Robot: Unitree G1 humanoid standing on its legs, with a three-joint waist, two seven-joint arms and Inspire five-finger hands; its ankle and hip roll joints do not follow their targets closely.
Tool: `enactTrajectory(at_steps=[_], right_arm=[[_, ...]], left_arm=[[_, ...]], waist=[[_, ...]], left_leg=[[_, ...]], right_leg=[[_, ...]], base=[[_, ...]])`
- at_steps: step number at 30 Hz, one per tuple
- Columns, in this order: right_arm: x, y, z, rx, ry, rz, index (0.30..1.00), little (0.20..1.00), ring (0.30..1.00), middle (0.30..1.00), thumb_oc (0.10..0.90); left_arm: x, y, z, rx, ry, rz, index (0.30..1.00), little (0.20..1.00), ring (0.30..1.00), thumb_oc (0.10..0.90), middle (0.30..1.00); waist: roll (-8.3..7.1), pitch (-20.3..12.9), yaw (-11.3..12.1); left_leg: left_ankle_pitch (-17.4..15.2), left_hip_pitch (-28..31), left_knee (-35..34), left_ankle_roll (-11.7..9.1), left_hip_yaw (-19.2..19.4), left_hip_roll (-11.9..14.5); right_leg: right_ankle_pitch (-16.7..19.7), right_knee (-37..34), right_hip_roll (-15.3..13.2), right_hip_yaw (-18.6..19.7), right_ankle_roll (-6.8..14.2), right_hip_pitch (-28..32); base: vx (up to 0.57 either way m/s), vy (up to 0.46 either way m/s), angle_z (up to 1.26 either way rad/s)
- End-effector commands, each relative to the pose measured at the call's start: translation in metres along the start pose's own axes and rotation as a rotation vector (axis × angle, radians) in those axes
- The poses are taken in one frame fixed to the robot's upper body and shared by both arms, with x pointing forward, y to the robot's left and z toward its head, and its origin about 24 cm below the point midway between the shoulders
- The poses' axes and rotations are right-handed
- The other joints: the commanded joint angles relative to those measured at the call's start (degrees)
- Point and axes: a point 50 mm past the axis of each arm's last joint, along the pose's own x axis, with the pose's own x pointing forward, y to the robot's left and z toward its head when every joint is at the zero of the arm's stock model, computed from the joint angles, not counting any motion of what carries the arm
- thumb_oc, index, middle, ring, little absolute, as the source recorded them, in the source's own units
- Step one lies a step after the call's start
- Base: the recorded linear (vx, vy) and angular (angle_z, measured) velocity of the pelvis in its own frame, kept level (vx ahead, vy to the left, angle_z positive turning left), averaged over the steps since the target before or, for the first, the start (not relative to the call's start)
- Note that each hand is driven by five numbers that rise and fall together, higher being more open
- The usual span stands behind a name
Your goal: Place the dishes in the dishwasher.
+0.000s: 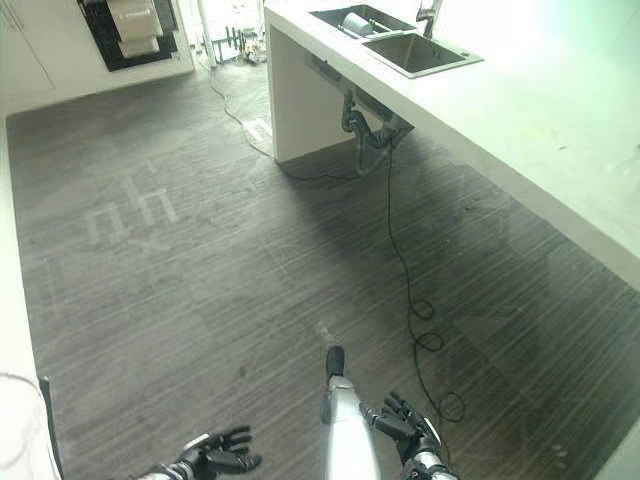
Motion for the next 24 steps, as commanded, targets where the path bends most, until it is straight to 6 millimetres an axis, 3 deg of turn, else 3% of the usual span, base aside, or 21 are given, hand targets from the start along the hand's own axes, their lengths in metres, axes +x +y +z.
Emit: enactTrajectory(at_steps=[1,2,3,4,5,6,8,10,13,15,17,20,24], right_arm=[[-0.011,-0.030,0.000,-0.090,0.017,-0.105,0.900,0.900,0.900,0.900,0.800],[-0.011,-0.030,0.002,-0.113,0.021,-0.100,0.900,0.900,0.900,0.900,0.800],[-0.009,-0.032,0.005,-0.135,0.025,-0.091,0.900,0.900,0.900,0.900,0.800],[-0.009,-0.032,0.008,-0.147,0.023,-0.086,0.900,0.900,0.900,0.900,0.800],[-0.008,-0.035,0.013,-0.175,0.020,-0.082,0.900,0.900,0.900,0.900,0.800],[-0.007,-0.037,0.016,-0.188,0.020,-0.085,0.900,0.900,0.900,0.900,0.800],[-0.007,-0.040,0.021,-0.185,0.011,-0.090,0.900,0.900,0.900,0.900,0.800],[-0.002,-0.034,0.029,-0.199,-0.009,-0.061,0.900,0.900,0.900,0.900,0.800],[0.003,-0.024,0.032,-0.209,-0.008,-0.046,0.900,0.900,0.900,0.900,0.800],[0.005,-0.018,0.029,-0.213,0.011,-0.046,0.900,0.900,0.900,0.900,0.800],[0.005,-0.017,0.026,-0.219,0.023,-0.042,0.900,0.900,0.900,0.900,0.800],[0.002,-0.020,0.020,-0.246,0.044,-0.040,0.900,0.900,0.900,0.900,0.800],[-0.002,-0.028,0.015,-0.236,0.063,-0.079,0.900,0.900,0.900,0.900,0.800]], left_arm=[[0.008,0.002,0.044,0.049,-0.175,0.011,0.900,0.900,0.900,0.800,0.900],[0.009,0.000,0.041,0.046,-0.170,0.007,0.900,0.900,0.900,0.800,0.900],[0.010,-0.003,0.039,0.036,-0.168,0.002,0.900,0.900,0.900,0.800,0.900],[0.010,-0.004,0.039,0.030,-0.173,0.001,0.900,0.900,0.900,0.800,0.900],[0.011,-0.006,0.040,0.014,-0.179,0.001,0.900,0.900,0.900,0.800,0.900],[0.012,-0.005,0.043,0.006,-0.181,-0.003,0.900,0.900,0.900,0.800,0.900],[0.013,-0.006,0.049,0.013,-0.183,-0.021,0.900,0.900,0.900,0.800,0.900],[0.015,-0.007,0.052,-0.003,-0.185,-0.018,0.900,0.900,0.900,0.800,0.900],[0.012,0.000,0.048,-0.039,-0.172,0.006,0.900,0.900,0.900,0.800,0.900],[0.010,0.004,0.043,-0.059,-0.158,0.011,0.900,0.900,0.900,0.800,0.900],[0.010,0.005,0.042,-0.075,-0.159,0.005,0.900,0.900,0.900,0.800,0.900],[0.009,0.004,0.039,-0.114,-0.166,0.001,0.900,0.900,0.900,0.800,0.900],[0.009,0.001,0.037,-0.115,-0.163,-0.022,0.900,0.900,0.900,0.800,0.900]], waist=[[-0.25,-4.26,-2.01],[-0.12,-4.98,-1.80],[-0.24,-5.71,-1.07],[-0.42,-6.16,-0.70],[-0.92,-6.33,0.25],[-1.64,-6.26,1.00],[-2.42,-5.25,3.02],[-2.27,-3.91,5.66],[-2.79,-3.67,6.16],[-1.90,-3.57,6.82],[-0.79,-3.73,6.90],[0.15,-3.38,6.71],[-0.52,-3.21,5.04]], left_leg=[[1.66,-6.05,2.29,-0.25,-4.71,1.52],[6.29,-3.81,2.29,-1.87,-4.58,2.05],[13.88,-2.00,3.68,-4.42,-4.75,2.39],[16.71,-3.33,7.19,-5.51,-5.11,2.63],[20.98,-7.86,16.35,-6.90,-5.58,3.81],[22.74,-11.78,23.20,-7.17,-5.51,5.24],[22.45,-21.82,31.15,-6.09,-6.60,5.79],[20.16,-25.79,22.80,-4.41,-4.76,3.23],[19.75,-26.02,12.35,-3.36,-1.33,2.87],[19.14,-27.50,2.29,-2.95,-3.06,2.66],[18.01,-30.27,2.29,-3.35,-4.36,5.23],[20.48,-33.89,2.29,-4.94,-5.00,10.83],[20.13,-31.80,2.29,-5.69,1.76,14.99]], right_leg=[[3.33,-9.20,-0.13,4.19,6.39,9.81],[1.82,-9.20,1.09,4.23,5.00,11.29],[-0.13,-9.20,2.38,4.20,3.45,13.27],[-0.85,-9.20,2.79,4.09,2.74,13.85],[-2.55,-9.20,3.22,3.83,1.23,15.97],[-3.71,-9.20,2.91,3.52,0.25,17.52],[-5.76,-9.20,2.30,2.36,-0.94,21.15],[-8.35,-9.20,2.97,2.98,-0.97,24.47],[-9.46,-9.20,3.69,4.33,-0.30,25.17],[-10.22,-9.20,4.86,5.36,0.30,25.81],[-10.67,-9.20,5.80,5.37,0.31,25.71],[-11.82,-9.20,5.48,5.16,0.72,26.63],[-13.77,-9.20,1.80,1.15,2.13,29.29]], base=[[0.50,-0.361,0.86],[0.51,-0.376,0.89],[0.38,-0.323,0.22],[0.34,-0.360,-0.56],[0.22,-0.313,-1.08],[0.20,-0.321,-1.05],[0.14,-0.202,-0.57],[0.23,-0.079,-0.22],[0.20,0.011,-0.79],[0.31,0.134,-0.53],[0.24,0.160,-0.62],[0.30,0.193,-0.46],[0.31,0.225,-0.51]])
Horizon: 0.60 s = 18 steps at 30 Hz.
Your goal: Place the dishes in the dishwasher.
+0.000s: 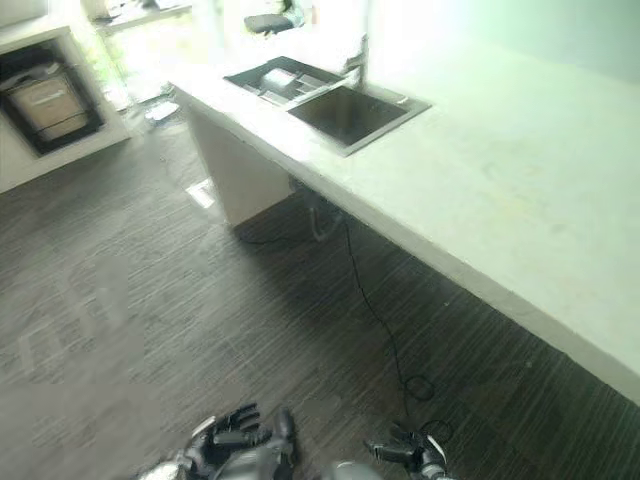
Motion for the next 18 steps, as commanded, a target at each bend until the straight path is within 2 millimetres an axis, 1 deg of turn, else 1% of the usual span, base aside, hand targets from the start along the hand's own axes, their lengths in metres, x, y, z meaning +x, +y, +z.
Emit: enactTrajectory(at_steps=[1,3,4,6,7,8,9,10,12,13,15,16,17,18], right_arm=[[-0.002,-0.022,0.019,-0.026,-0.075,-0.057,0.900,0.900,0.900,0.900,0.800],[-0.004,-0.025,0.011,0.000,-0.053,-0.062,0.900,0.900,0.900,0.900,0.800],[-0.004,-0.025,0.008,0.009,-0.043,-0.062,0.900,0.900,0.900,0.900,0.800],[-0.005,-0.024,0.003,0.011,-0.028,-0.068,0.900,0.900,0.900,0.900,0.800],[-0.005,-0.023,0.000,0.025,-0.013,-0.082,0.900,0.900,0.900,0.900,0.800],[-0.004,-0.021,-0.003,0.055,0.006,-0.093,0.900,0.900,0.900,0.900,0.800],[-0.004,-0.020,-0.004,0.056,0.010,-0.095,0.900,0.900,0.900,0.900,0.800],[-0.004,-0.019,-0.005,0.054,0.013,-0.096,0.900,0.900,0.900,0.900,0.800],[-0.005,-0.019,-0.010,0.041,0.027,-0.097,0.900,0.900,0.900,0.900,0.800],[-0.004,-0.019,-0.009,0.034,0.032,-0.100,0.900,0.900,0.900,0.900,0.800],[-0.004,-0.021,-0.008,0.045,0.030,-0.112,0.900,0.900,0.900,0.900,0.800],[-0.005,-0.027,-0.008,0.075,0.035,-0.136,0.900,0.900,0.900,0.900,0.800],[-0.006,-0.028,-0.009,0.081,0.040,-0.141,0.900,0.900,0.900,0.900,0.800],[-0.008,-0.032,-0.015,0.087,0.057,-0.147,0.900,0.900,0.900,0.900,0.800]], left_arm=[[0.009,-0.026,0.014,0.019,-0.076,-0.139,0.900,0.900,0.900,0.800,0.900],[0.010,-0.026,0.015,0.022,-0.080,-0.141,0.900,0.900,0.900,0.800,0.900],[0.010,-0.026,0.017,0.031,-0.083,-0.146,0.900,0.900,0.900,0.800,0.900],[0.011,-0.025,0.020,0.045,-0.081,-0.145,0.900,0.900,0.900,0.800,0.900],[0.011,-0.024,0.023,0.056,-0.075,-0.142,0.900,0.900,0.900,0.800,0.900],[0.013,-0.023,0.029,0.072,-0.066,-0.143,0.900,0.900,0.900,0.800,0.900],[0.014,-0.023,0.030,0.079,-0.063,-0.143,0.900,0.900,0.900,0.800,0.900],[0.014,-0.023,0.030,0.082,-0.061,-0.142,0.900,0.900,0.900,0.800,0.900],[0.014,-0.023,0.029,0.077,-0.052,-0.125,0.900,0.900,0.900,0.800,0.900],[0.015,-0.024,0.028,0.051,-0.052,-0.114,0.900,0.900,0.900,0.800,0.900],[0.015,-0.026,0.027,0.056,-0.050,-0.128,0.900,0.900,0.900,0.800,0.900],[0.016,-0.029,0.026,0.078,-0.036,-0.155,0.900,0.900,0.900,0.800,0.900],[0.016,-0.029,0.026,0.082,-0.032,-0.159,0.900,0.900,0.900,0.800,0.900],[0.016,-0.030,0.023,0.088,-0.025,-0.161,0.900,0.900,0.900,0.800,0.900]], waist=[[0.21,-2.37,0.75],[-0.06,-3.17,1.04],[-0.15,-3.67,1.07],[0.10,-4.15,0.75],[0.57,-4.49,0.14],[0.93,-4.86,-0.44],[1.67,-4.93,-0.55],[1.65,-4.99,-0.61],[1.69,-5.02,-0.73],[2.35,-4.16,-1.26],[2.68,-3.37,-2.33],[2.77,-2.72,-3.93],[2.50,-2.62,-4.25],[1.49,-2.37,-5.05]], left_leg=[[-9.25,-0.66,5.28,-12.04,2.14,11.83],[-10.71,0.43,5.28,-10.99,3.57,10.97],[-12.32,1.29,5.28,-9.91,3.80,9.62],[-14.32,2.68,5.28,-8.51,3.25,7.21],[-15.79,4.02,5.28,-7.42,2.96,5.46],[-17.86,4.88,5.28,-5.53,1.56,3.24],[-17.47,4.31,5.28,-4.51,1.13,3.27],[-17.87,4.51,5.28,-4.00,0.65,2.51],[-19.21,5.32,5.28,-2.48,-1.10,0.30],[-20.33,6.70,5.28,-1.81,-3.01,-0.68],[-20.96,7.98,5.28,-2.01,-4.84,-1.38],[-22.43,9.81,5.28,-2.54,-7.92,-2.31],[-22.88,10.33,5.28,-2.63,-8.39,-2.68],[-24.32,12.21,5.28,-2.95,-9.03,-3.79]], right_leg=[[6.74,-16.93,-2.26,-5.45,6.34,8.17],[5.50,-16.93,-2.98,-6.12,7.12,10.79],[4.80,-16.93,-2.98,-5.93,7.32,11.98],[5.00,-16.93,-2.52,-5.57,7.41,13.16],[6.99,-16.93,-1.92,-5.62,7.77,14.12],[12.38,-15.08,-1.18,-5.23,8.99,14.54],[14.85,-11.38,-0.14,-5.09,8.80,12.55],[16.23,-8.58,-0.08,-4.72,9.32,11.46],[20.60,0.38,0.09,-3.47,11.09,6.28],[19.99,3.73,0.93,-3.51,10.20,0.03],[19.51,0.41,2.63,-3.01,9.36,-3.56],[20.42,-7.38,3.67,-2.83,8.33,-6.73],[20.97,-9.95,3.49,-2.79,8.31,-7.28],[24.72,-16.91,2.46,-3.43,9.35,-8.93]], base=[[0.41,0.369,0.29],[0.40,0.354,0.38],[0.33,0.319,0.49],[0.36,0.367,0.18],[0.48,0.507,0.29],[0.37,0.443,0.43],[0.23,0.295,0.83],[0.09,0.156,0.85],[0.19,0.201,0.60],[0.20,0.158,0.19],[0.21,0.026,0.31],[0.25,-0.068,0.62],[0.34,-0.125,1.22],[0.25,-0.123,1.13]])
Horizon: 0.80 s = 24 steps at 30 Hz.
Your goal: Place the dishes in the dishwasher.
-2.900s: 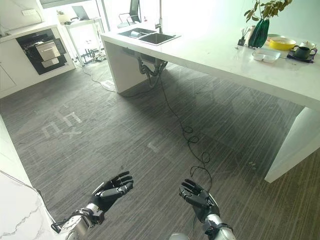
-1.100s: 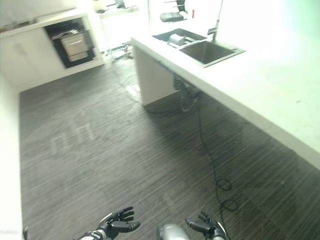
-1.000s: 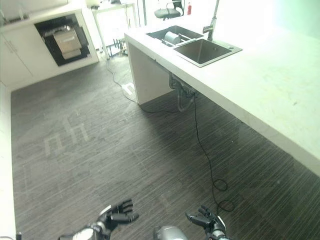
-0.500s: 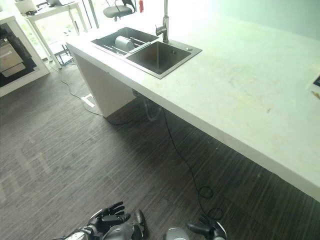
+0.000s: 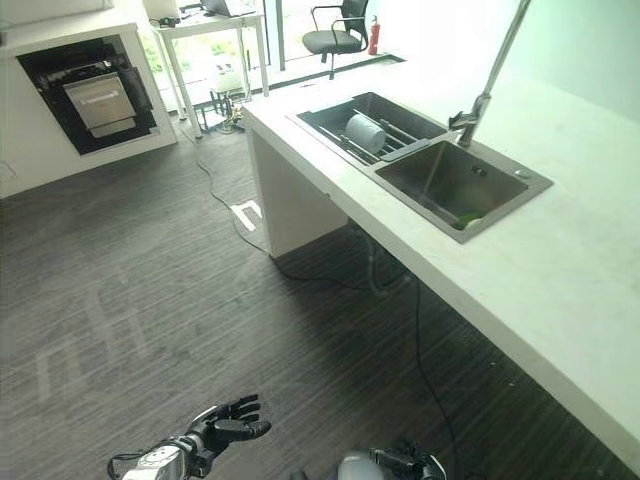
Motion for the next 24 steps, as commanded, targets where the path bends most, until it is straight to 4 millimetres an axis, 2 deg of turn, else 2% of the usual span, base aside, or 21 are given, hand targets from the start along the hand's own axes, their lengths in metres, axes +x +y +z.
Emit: enactTrajectory(at_steps=[1,2,4,6,9,11,13,17,21,24], right_arm=[[-0.010,-0.035,-0.010,-0.022,0.035,-0.100,0.900,0.900,0.900,0.900,0.800],[-0.011,-0.037,-0.014,-0.022,0.047,-0.108,0.900,0.900,0.900,0.900,0.800],[-0.013,-0.039,-0.018,0.005,0.064,-0.126,0.900,0.900,0.900,0.900,0.800],[-0.013,-0.039,-0.025,0.011,0.124,-0.144,0.900,0.900,0.900,0.900,0.800],[-0.014,-0.041,-0.027,-0.022,0.144,-0.164,0.900,0.900,0.900,0.900,0.800],[-0.015,-0.045,-0.027,-0.020,0.152,-0.189,0.900,0.900,0.900,0.900,0.800],[-0.014,-0.047,-0.022,-0.040,0.150,-0.183,0.900,0.900,0.900,0.900,0.800],[-0.009,-0.045,-0.010,-0.065,0.129,-0.157,0.900,0.900,0.900,0.900,0.800],[-0.007,-0.038,-0.011,-0.051,0.119,-0.138,0.900,0.900,0.900,0.900,0.800],[-0.005,-0.033,-0.009,-0.050,0.108,-0.137,0.900,0.900,0.900,0.900,0.800]], left_arm=[[-0.001,-0.009,0.000,-0.021,-0.065,-0.057,0.900,0.900,0.900,0.800,0.900],[-0.002,-0.009,-0.003,-0.016,-0.058,-0.062,0.900,0.900,0.900,0.800,0.900],[-0.002,-0.010,-0.006,0.005,-0.048,-0.081,0.900,0.900,0.900,0.800,0.900],[-0.001,-0.011,-0.005,-0.006,-0.047,-0.073,0.900,0.900,0.900,0.800,0.900],[0.002,-0.014,-0.001,-0.005,-0.057,-0.086,0.900,0.900,0.900,0.800,0.900],[0.004,-0.020,0.001,0.000,-0.061,-0.108,0.900,0.900,0.900,0.800,0.900],[0.005,-0.023,0.004,0.000,-0.068,-0.133,0.900,0.900,0.900,0.800,0.900],[0.000,-0.022,-0.001,-0.023,-0.077,-0.155,0.900,0.900,0.900,0.800,0.900],[-0.003,-0.019,-0.007,-0.015,-0.056,-0.173,0.900,0.900,0.900,0.800,0.900],[-0.004,-0.021,-0.009,0.008,-0.051,-0.193,0.900,0.900,0.900,0.800,0.900]], waist=[[-2.85,0.71,-0.91],[-2.69,0.73,-1.01],[-2.76,0.60,-1.16],[-3.69,-0.16,-0.89],[-3.82,-0.60,-1.10],[-4.43,-0.38,-0.09],[-4.51,-0.10,1.46],[-3.19,0.29,4.46],[-2.46,0.07,4.68],[-2.36,-0.21,4.85]], left_leg=[[-10.15,-3.15,9.54,-3.91,1.45,3.01],[-10.73,-2.27,9.54,-4.22,1.28,3.07],[-11.00,-1.46,9.54,-4.50,0.89,2.84],[-11.60,0.15,9.54,-5.04,2.87,2.52],[-11.29,1.58,9.54,-5.96,4.33,2.29],[-8.83,0.96,9.54,-6.50,2.96,1.36],[-7.87,-1.18,9.54,-6.34,-0.35,0.11],[-7.29,-5.04,9.54,-6.01,-5.59,-0.74],[-7.21,-6.43,9.54,-5.88,-4.39,0.20],[-6.66,-7.77,9.54,-6.13,-5.85,0.88]], right_leg=[[14.51,-11.26,-3.23,-1.96,5.32,4.05],[15.15,-11.26,-3.49,-2.53,5.57,2.84],[13.74,-11.26,-3.21,-1.62,4.70,4.05],[9.71,-11.26,-3.44,-1.47,3.55,6.02],[8.00,-11.26,-3.05,-0.41,2.74,7.22],[6.78,-11.26,-2.79,2.25,2.09,8.89],[5.84,-11.26,-2.11,4.33,1.69,9.92],[4.90,-11.26,-0.50,4.14,1.58,10.68],[4.44,-11.26,-0.60,2.70,2.03,11.14],[3.63,-11.26,-0.09,3.42,1.91,11.49]], base=[[0.28,-0.143,0.94],[0.21,-0.115,1.09],[0.20,-0.137,1.08],[0.27,-0.214,0.37],[0.15,-0.077,0.07],[0.13,-0.042,0.02],[0.09,0.001,-0.04],[0.08,0.016,-0.28],[0.11,0.015,-0.29],[0.13,0.091,0.06]])
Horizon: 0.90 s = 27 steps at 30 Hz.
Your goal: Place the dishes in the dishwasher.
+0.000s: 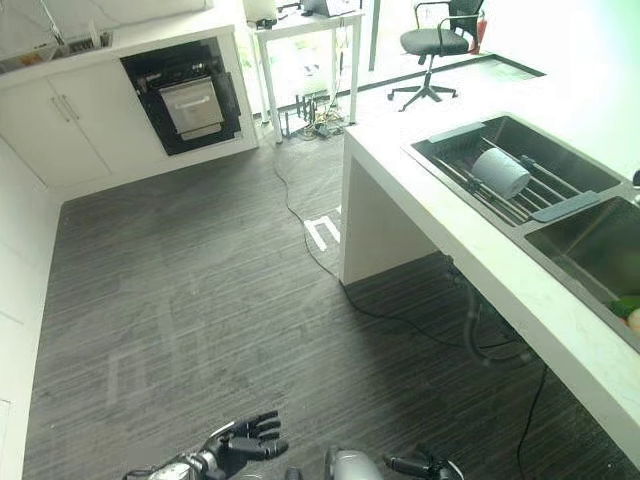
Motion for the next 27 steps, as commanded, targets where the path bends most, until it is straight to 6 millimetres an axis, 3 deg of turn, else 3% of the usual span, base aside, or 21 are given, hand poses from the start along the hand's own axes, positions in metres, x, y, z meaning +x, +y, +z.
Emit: enactTrajectory(at_steps=[1,3,7,10,11,13,17,19,21,22,23,24,25,27], right_arm=[[-0.001,-0.012,0.010,-0.021,-0.037,-0.048,0.900,0.900,0.900,0.900,0.800],[-0.001,-0.012,0.007,-0.001,-0.037,-0.046,0.900,0.900,0.900,0.900,0.800],[-0.001,-0.011,0.006,-0.018,-0.045,-0.041,0.900,0.900,0.900,0.900,0.800],[-0.001,-0.009,0.007,-0.019,-0.047,-0.034,0.900,0.900,0.900,0.900,0.800],[-0.001,-0.008,0.008,-0.023,-0.047,-0.026,0.900,0.900,0.900,0.900,0.800],[-0.001,-0.009,0.007,-0.008,-0.035,-0.023,0.900,0.900,0.900,0.900,0.800],[-0.006,-0.021,-0.014,0.037,0.049,-0.064,0.900,0.900,0.900,0.900,0.800],[-0.012,-0.031,-0.038,0.108,0.135,-0.112,0.900,0.900,0.900,0.900,0.800],[-0.013,-0.036,-0.037,0.110,0.119,-0.122,0.900,0.900,0.900,0.900,0.800],[-0.013,-0.037,-0.033,0.108,0.101,-0.124,0.900,0.900,0.900,0.900,0.800],[-0.012,-0.038,-0.026,0.117,0.075,-0.120,0.900,0.900,0.900,0.900,0.800],[-0.010,-0.037,-0.019,0.123,0.051,-0.106,0.900,0.900,0.900,0.900,0.800],[-0.009,-0.036,-0.013,0.119,0.030,-0.091,0.900,0.900,0.900,0.900,0.800],[-0.006,-0.029,0.003,0.075,-0.031,-0.060,0.900,0.900,0.900,0.900,0.800]], left_arm=[[0.003,-0.006,0.018,0.068,-0.074,-0.085,0.900,0.900,0.900,0.800,0.900],[0.005,-0.008,0.019,0.111,-0.051,-0.106,0.900,0.900,0.900,0.800,0.900],[0.005,-0.009,0.017,0.141,-0.023,-0.112,0.900,0.900,0.900,0.800,0.900],[0.005,-0.007,0.017,0.136,-0.016,-0.101,0.900,0.900,0.900,0.800,0.900],[0.004,-0.005,0.018,0.141,-0.013,-0.087,0.900,0.900,0.900,0.800,0.900],[0.004,-0.002,0.019,0.130,-0.016,-0.069,0.900,0.900,0.900,0.800,0.900],[0.004,-0.003,0.021,0.129,-0.024,-0.082,0.900,0.900,0.900,0.800,0.900],[0.006,-0.002,0.023,0.099,-0.026,-0.064,0.900,0.900,0.900,0.800,0.900],[0.008,-0.008,0.025,0.087,-0.047,-0.088,0.900,0.900,0.900,0.800,0.900],[0.010,-0.011,0.028,0.089,-0.051,-0.095,0.900,0.900,0.900,0.800,0.900],[0.013,-0.015,0.032,0.091,-0.057,-0.102,0.900,0.900,0.900,0.800,0.900],[0.014,-0.017,0.035,0.091,-0.063,-0.106,0.900,0.900,0.900,0.800,0.900],[0.015,-0.018,0.036,0.091,-0.070,-0.108,0.900,0.900,0.900,0.800,0.900],[0.014,-0.017,0.037,0.108,-0.075,-0.116,0.900,0.900,0.900,0.800,0.900]], waist=[[-0.70,-1.27,-0.27],[-0.87,-1.68,-0.76],[-0.97,-1.84,-1.02],[-0.57,-1.42,-1.20],[-0.27,-0.49,-1.50],[-0.74,0.27,-1.69],[-1.85,1.72,-3.49],[-2.68,1.00,-5.14],[-3.41,0.31,-5.00],[-4.21,0.34,-4.30],[-4.90,0.96,-3.36],[-4.86,1.44,-2.69],[-4.87,1.44,-2.19],[-3.68,1.35,-1.62]], left_leg=[[-5.49,-2.04,0.05,-1.91,1.56,0.07],[-5.68,-1.94,0.05,-2.03,4.75,1.84],[-6.35,-1.24,0.05,-1.66,6.58,3.24],[-6.78,-0.95,0.05,-1.10,7.03,4.28],[-7.38,-0.48,0.05,-0.46,8.63,5.52],[-8.00,-0.12,0.05,-0.23,9.51,5.70],[-9.81,2.17,0.05,-0.75,10.62,5.66],[-9.53,3.78,0.05,-1.30,14.09,6.42],[-8.07,6.40,0.05,-2.61,16.22,5.77],[-5.29,6.57,0.05,-3.23,16.74,5.28],[-1.94,5.33,1.29,-4.01,16.02,5.07],[-0.72,2.96,3.09,-4.44,14.48,5.40],[-0.30,1.96,2.02,-4.38,13.21,5.15],[-2.75,-0.69,0.05,-3.86,8.12,6.20]], right_leg=[[-2.85,-4.37,1.55,1.16,7.40,2.91],[-3.36,-4.37,0.82,0.09,7.65,3.71],[-3.09,-4.37,0.18,-0.74,8.20,4.76],[-0.79,-4.37,0.63,-2.00,8.52,5.39],[2.34,-1.15,0.78,-3.92,9.54,3.53],[4.71,1.64,-0.57,-5.31,10.70,0.39],[8.75,-4.37,-3.46,-6.60,12.06,-4.83],[4.66,-4.37,-3.46,-5.63,10.51,-3.94],[1.22,-4.37,-3.75,-4.88,8.96,-1.24],[0.25,-4.37,-4.20,-4.23,8.26,0.08],[-0.98,-4.37,-4.16,-3.14,7.16,1.81],[-1.87,-4.37,-3.47,-2.28,6.35,2.99],[-2.41,-4.37,-3.08,-1.38,6.09,3.50],[-3.63,-4.37,-0.64,1.14,6.19,4.32]], base=[[0.17,0.140,-0.10],[0.17,0.111,-0.20],[0.19,0.072,-0.31],[0.14,0.020,-0.83],[0.12,-0.059,-0.98],[0.13,-0.104,-0.81],[0.19,-0.216,-0.77],[0.32,-0.364,-0.34],[0.26,-0.228,0.22],[0.13,-0.120,0.01],[0.10,-0.090,-0.04],[0.08,-0.027,-0.23],[0.12,0.080,-0.56],[0.16,0.141,-0.75]])
